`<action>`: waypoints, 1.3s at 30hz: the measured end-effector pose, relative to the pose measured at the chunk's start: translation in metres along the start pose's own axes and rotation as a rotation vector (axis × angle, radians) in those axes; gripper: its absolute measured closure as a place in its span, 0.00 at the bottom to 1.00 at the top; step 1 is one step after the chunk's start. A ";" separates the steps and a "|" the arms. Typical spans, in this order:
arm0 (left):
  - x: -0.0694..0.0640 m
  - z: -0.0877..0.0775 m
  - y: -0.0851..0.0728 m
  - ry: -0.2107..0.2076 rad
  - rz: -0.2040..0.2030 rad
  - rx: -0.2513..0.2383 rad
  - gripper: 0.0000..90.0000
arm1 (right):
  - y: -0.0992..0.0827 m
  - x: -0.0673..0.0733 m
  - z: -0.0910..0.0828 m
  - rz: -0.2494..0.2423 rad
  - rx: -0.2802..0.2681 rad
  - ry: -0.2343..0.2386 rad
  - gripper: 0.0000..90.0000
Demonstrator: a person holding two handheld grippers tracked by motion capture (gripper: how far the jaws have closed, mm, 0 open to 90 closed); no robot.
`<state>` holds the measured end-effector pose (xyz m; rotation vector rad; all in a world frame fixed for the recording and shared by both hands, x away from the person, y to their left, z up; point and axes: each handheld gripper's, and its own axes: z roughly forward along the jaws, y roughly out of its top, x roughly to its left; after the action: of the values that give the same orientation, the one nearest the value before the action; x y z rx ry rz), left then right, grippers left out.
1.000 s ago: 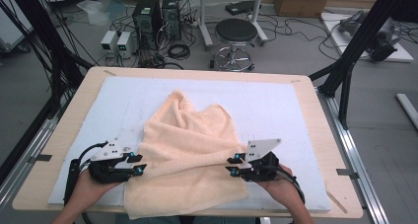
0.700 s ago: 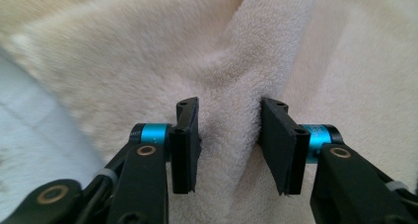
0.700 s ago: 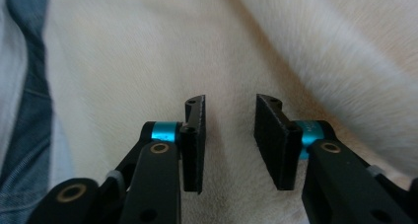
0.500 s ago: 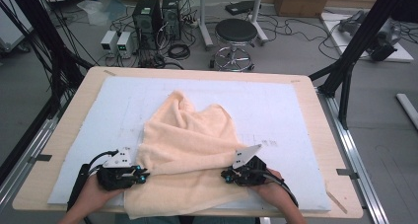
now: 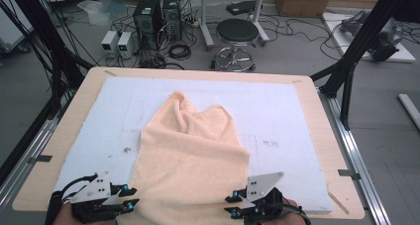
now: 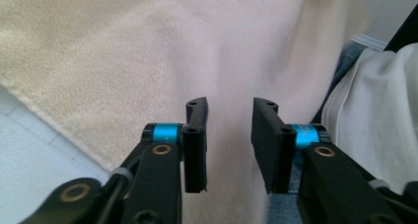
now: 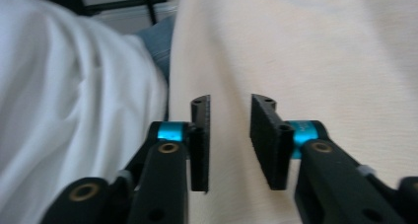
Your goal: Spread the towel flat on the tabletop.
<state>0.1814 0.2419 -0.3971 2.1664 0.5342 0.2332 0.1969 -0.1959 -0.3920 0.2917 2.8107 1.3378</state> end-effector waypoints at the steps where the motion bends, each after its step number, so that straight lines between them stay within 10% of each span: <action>1: 0.004 0.003 0.001 0.013 -0.008 -0.006 0.67 | 0.001 -0.006 -0.001 0.007 0.000 -0.024 0.73; 10: 0.064 0.053 0.011 0.074 -0.016 0.039 0.61 | -0.001 -0.077 0.026 0.023 0.074 -0.168 0.63; 16: 0.078 0.078 0.009 0.056 -0.035 0.086 0.65 | -0.010 -0.101 0.043 0.070 0.150 -0.140 0.73; 22: 0.067 0.068 0.009 0.031 -0.033 0.091 0.94 | -0.010 -0.096 0.042 0.068 0.126 -0.093 0.95; 33: 0.007 0.013 -0.011 -0.040 -0.003 0.048 0.92 | -0.004 -0.021 0.025 -0.040 0.081 -0.008 0.90; 39: 0.027 0.017 -0.003 0.013 -0.020 0.008 0.69 | 0.005 -0.036 0.013 -0.007 0.024 -0.086 0.74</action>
<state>0.2108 0.2436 -0.4107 2.1681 0.5645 0.2346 0.2342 -0.1888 -0.3990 0.3316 2.7564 1.2600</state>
